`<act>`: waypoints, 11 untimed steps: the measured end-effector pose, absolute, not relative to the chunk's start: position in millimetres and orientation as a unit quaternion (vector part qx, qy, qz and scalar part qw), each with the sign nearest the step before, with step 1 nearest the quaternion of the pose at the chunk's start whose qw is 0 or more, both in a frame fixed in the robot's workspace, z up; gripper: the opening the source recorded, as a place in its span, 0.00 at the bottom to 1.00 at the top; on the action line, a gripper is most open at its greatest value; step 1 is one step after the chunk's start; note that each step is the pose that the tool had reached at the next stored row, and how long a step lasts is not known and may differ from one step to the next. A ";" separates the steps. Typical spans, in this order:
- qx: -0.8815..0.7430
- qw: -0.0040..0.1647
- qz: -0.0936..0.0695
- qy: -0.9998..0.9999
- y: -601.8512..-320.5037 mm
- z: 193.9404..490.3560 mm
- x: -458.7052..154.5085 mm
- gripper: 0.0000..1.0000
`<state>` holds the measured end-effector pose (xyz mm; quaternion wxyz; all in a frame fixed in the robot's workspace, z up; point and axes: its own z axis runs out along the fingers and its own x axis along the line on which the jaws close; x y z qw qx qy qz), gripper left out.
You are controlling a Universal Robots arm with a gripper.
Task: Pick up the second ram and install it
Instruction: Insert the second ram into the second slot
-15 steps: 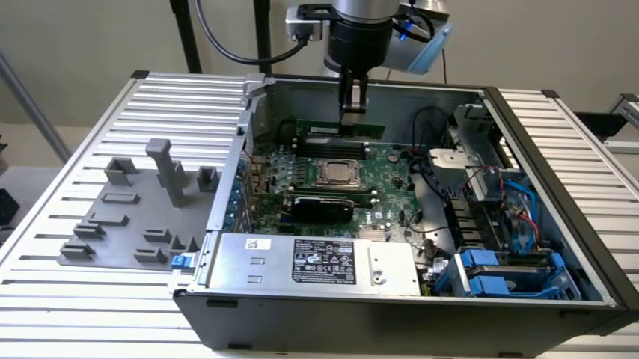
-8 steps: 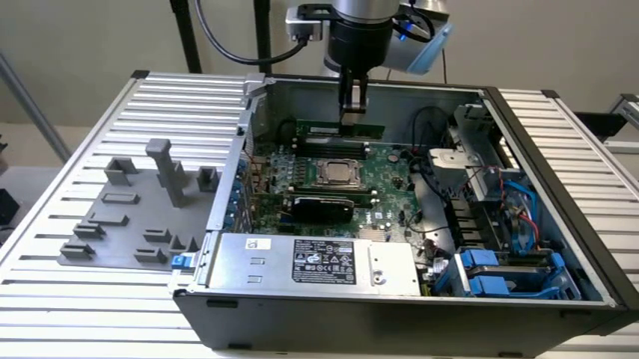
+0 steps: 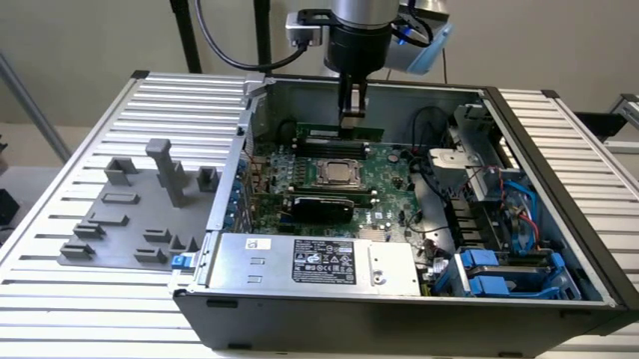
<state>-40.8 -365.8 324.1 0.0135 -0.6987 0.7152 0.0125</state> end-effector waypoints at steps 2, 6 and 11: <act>-0.699 0.013 0.012 0.715 -366.6 320.4 -40.9 0.00; -0.700 0.013 0.012 0.714 -368.5 313.3 -41.1 0.00; -0.701 0.013 0.013 0.713 -370.8 304.2 -41.2 0.00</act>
